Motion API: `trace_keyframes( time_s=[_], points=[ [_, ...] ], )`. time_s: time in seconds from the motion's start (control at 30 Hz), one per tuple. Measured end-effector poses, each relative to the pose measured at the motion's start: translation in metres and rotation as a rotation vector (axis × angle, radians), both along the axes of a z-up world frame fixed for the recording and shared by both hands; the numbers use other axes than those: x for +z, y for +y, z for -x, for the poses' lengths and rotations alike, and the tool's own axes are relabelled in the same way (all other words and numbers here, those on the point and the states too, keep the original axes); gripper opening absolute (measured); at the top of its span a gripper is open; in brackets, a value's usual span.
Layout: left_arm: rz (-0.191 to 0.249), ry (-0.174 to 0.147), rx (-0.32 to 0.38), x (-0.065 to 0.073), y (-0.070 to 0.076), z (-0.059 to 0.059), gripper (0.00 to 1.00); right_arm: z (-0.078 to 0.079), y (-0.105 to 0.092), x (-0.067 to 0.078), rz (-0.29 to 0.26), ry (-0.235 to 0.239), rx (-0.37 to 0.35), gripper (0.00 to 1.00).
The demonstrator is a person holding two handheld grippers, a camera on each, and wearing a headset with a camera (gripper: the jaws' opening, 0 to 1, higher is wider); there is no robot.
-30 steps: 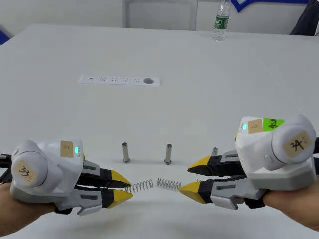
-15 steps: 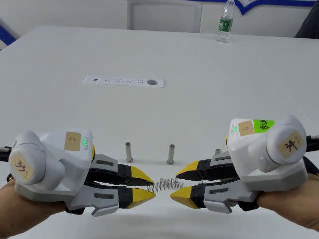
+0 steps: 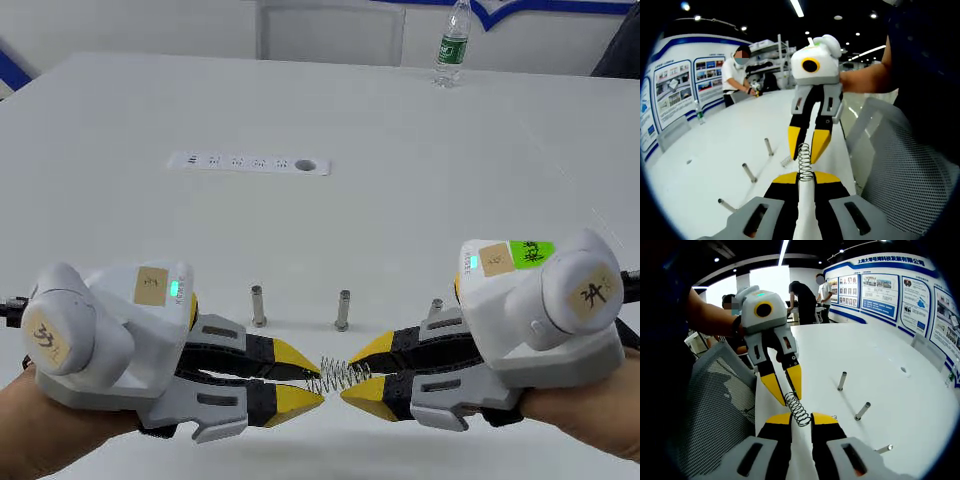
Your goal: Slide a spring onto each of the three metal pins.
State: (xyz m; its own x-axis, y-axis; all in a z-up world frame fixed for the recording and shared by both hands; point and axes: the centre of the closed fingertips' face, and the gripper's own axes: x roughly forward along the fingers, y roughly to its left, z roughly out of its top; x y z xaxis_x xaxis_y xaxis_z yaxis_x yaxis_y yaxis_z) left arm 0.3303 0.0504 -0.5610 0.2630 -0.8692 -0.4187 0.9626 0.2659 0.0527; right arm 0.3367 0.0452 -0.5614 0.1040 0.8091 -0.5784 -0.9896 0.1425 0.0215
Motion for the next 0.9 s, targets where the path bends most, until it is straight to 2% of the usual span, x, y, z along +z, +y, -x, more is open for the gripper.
trace_keyframes(
  time_s=[0.2,0.37,0.73,0.9],
  points=[
    [0.005,0.001,0.005,-0.001,-0.001,-0.001,0.1,0.002,0.001,0.005,0.013,0.004,0.019,0.14],
    [0.012,0.003,0.014,-0.002,-0.002,-0.003,0.1,0.005,0.005,0.011,0.046,-0.013,0.057,0.13],
    [0.026,0.008,0.036,-0.003,-0.002,-0.008,0.1,0.004,0.017,0.018,0.198,-0.088,0.199,0.12],
    [0.026,0.006,0.043,-0.005,-0.004,-0.01,0.1,0.005,0.022,0.018,0.254,-0.106,0.252,0.12]
  ],
)
